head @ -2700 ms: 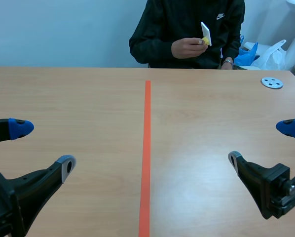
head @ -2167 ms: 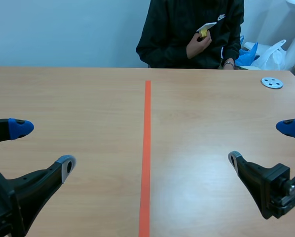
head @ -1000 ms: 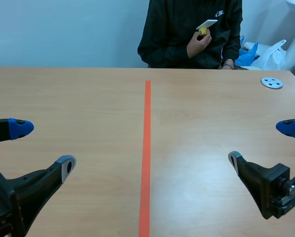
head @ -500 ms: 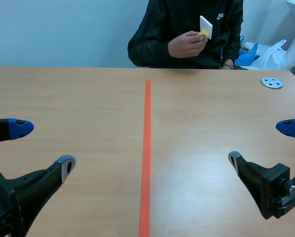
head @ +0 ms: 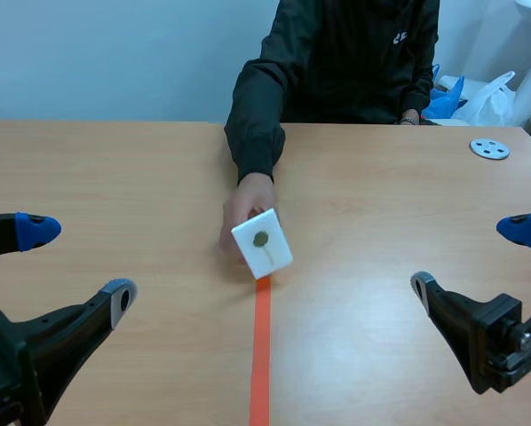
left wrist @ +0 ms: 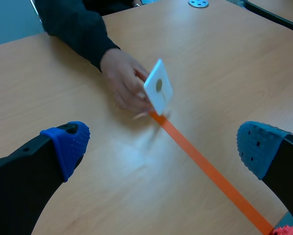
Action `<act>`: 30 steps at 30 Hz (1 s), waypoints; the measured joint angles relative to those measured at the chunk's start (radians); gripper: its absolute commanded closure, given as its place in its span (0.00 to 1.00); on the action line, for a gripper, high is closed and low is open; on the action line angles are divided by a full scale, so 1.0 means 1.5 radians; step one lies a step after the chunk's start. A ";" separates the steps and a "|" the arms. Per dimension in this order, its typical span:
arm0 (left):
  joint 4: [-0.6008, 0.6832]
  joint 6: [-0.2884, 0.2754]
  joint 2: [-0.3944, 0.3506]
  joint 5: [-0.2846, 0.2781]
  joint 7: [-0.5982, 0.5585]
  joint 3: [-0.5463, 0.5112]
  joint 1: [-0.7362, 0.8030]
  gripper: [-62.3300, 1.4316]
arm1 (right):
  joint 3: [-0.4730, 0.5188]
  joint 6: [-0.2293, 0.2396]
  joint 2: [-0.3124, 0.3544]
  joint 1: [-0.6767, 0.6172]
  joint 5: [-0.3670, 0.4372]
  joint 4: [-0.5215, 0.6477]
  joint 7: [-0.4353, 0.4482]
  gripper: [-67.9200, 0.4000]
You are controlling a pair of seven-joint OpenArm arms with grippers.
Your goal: Sort the leaf by its shape. The table is split by an orange tape line. A compound leaf with several leaflets goes to the left side, a simple leaf with one blade goes to the right side. Return to the home posture when a red brick is placed on the table.
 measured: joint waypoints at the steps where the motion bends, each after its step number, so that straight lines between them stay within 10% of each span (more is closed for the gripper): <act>1: 0.000 0.000 0.000 0.000 0.000 0.000 0.000 0.00 | 0.000 0.000 0.000 0.000 0.000 0.000 0.000 0.00; 30: 0.000 0.000 0.000 0.000 0.000 0.000 0.000 0.00 | 0.000 0.000 0.000 0.000 0.000 0.000 -0.002 0.00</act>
